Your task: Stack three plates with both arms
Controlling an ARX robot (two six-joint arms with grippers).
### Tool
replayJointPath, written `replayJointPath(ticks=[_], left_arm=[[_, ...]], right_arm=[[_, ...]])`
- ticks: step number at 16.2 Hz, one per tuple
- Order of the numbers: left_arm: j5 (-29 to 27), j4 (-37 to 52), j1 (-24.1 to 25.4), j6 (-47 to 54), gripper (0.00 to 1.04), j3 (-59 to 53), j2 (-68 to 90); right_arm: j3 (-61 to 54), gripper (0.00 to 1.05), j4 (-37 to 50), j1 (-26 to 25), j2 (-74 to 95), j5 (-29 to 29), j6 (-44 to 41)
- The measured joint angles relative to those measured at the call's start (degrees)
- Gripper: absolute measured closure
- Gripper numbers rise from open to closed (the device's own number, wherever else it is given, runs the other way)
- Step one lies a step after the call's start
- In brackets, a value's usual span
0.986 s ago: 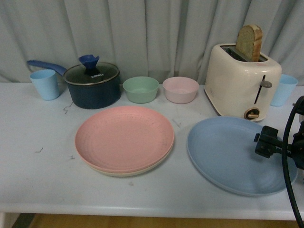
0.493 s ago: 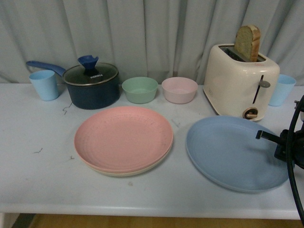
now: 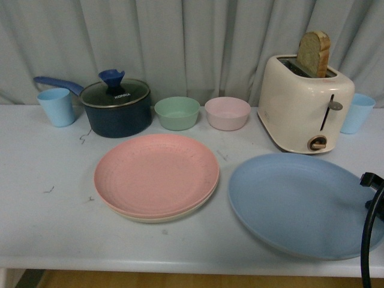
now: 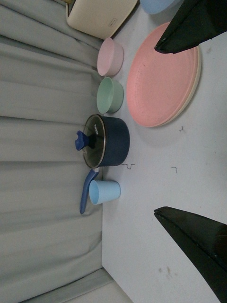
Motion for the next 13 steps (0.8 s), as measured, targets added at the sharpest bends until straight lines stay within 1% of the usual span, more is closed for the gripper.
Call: replayJointPath(ticks=[2,3,4,5,6,7,8,10,11,13], left_arm=[[0.0,0.0,0.0,0.0,0.07,0.0,0.0],[0.0,0.0,0.0,0.0,0.07,0.0,0.0],[0.0,0.0,0.0,0.0,0.07,0.0,0.0],[0.0,0.0,0.0,0.0,0.07,0.0,0.0],[0.0,0.0,0.0,0.0,0.07,0.0,0.0],[0.0,0.0,0.0,0.0,0.07,0.0,0.0],[0.0,0.0,0.0,0.0,0.07,0.0,0.0],[0.0,0.0,0.0,0.0,0.07,0.0,0.0],[0.0,0.0,0.0,0.0,0.07,0.0,0.0],[0.0,0.0,0.0,0.0,0.07,0.0,0.0]], right_arm=[[-2.5,1.02,5.6,4.4,-5.0,-1.5,3.1],[-2.6,1.02,8.4,6.7,-6.4,-1.2,4.8],[-2.2,1.02,9.2,9.3,-6.8,0.0,6.9],[-0.7,1.02,6.6,11.6,-5.9,2.4,9.7],[0.7,1.02,6.0,13.9,-3.7,5.3,12.3],[2.6,1.02,4.4,16.7,-1.4,9.0,14.8],[4.3,1.02,3.3,20.0,-0.4,11.4,16.2],[7.9,1.02,1.5,25.2,0.1,14.0,17.4],[10.2,1.02,-0.2,27.2,0.7,15.6,17.5],[14.2,1.02,-5.4,28.7,3.3,19.2,17.7]])
